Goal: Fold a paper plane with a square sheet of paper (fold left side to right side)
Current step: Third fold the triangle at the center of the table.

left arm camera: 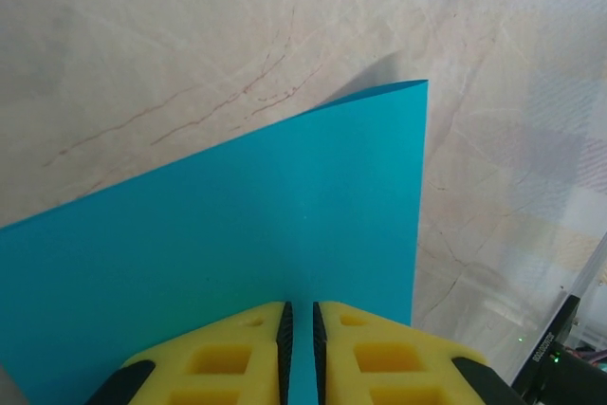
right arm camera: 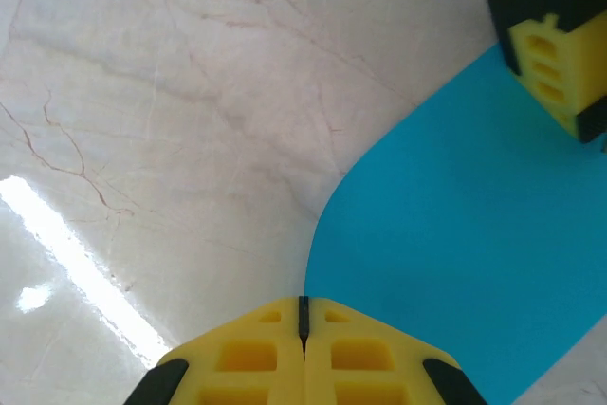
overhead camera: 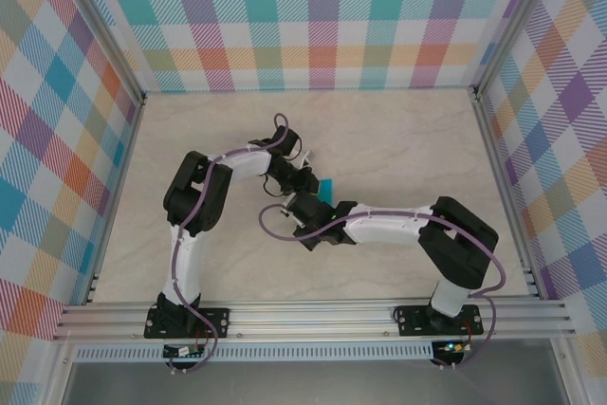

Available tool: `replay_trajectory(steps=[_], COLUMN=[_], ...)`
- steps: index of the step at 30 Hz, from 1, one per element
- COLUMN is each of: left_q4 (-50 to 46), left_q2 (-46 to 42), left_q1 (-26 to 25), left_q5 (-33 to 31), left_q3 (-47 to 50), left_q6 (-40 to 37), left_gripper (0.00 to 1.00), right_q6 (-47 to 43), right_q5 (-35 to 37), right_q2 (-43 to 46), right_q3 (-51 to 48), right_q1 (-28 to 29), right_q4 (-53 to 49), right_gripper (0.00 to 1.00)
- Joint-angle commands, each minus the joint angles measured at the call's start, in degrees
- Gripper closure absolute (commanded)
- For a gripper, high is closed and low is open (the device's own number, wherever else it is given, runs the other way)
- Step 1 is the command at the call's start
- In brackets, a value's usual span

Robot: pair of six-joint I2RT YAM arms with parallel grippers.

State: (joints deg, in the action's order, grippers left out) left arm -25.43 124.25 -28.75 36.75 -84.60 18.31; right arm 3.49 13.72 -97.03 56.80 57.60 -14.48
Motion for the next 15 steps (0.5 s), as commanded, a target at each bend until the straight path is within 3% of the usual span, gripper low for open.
replay_trajectory(steps=[1,6,15], left_q4=[-2.6,-3.8,-5.1], left_q2=[2.2,2.4,2.8], left_q1=[-0.8,-1.0,-1.4], left_q5=[-2.0,-3.7,-5.2], left_q3=[-0.7,-1.0,-1.6], left_q6=[-1.5,-2.3,-2.9], left_gripper=[0.84,0.85,0.85], right_q6=[2.1,3.6,6.0], right_q5=[-7.7,-14.3,-17.0], right_q2=[2.3,2.9,2.8], right_q3=[-0.7,-2.2,-2.7], right_q1=[-2.3,-7.1,-11.7], right_q4=[-0.5,-0.3,-0.9], right_gripper=[1.00,1.00,1.00])
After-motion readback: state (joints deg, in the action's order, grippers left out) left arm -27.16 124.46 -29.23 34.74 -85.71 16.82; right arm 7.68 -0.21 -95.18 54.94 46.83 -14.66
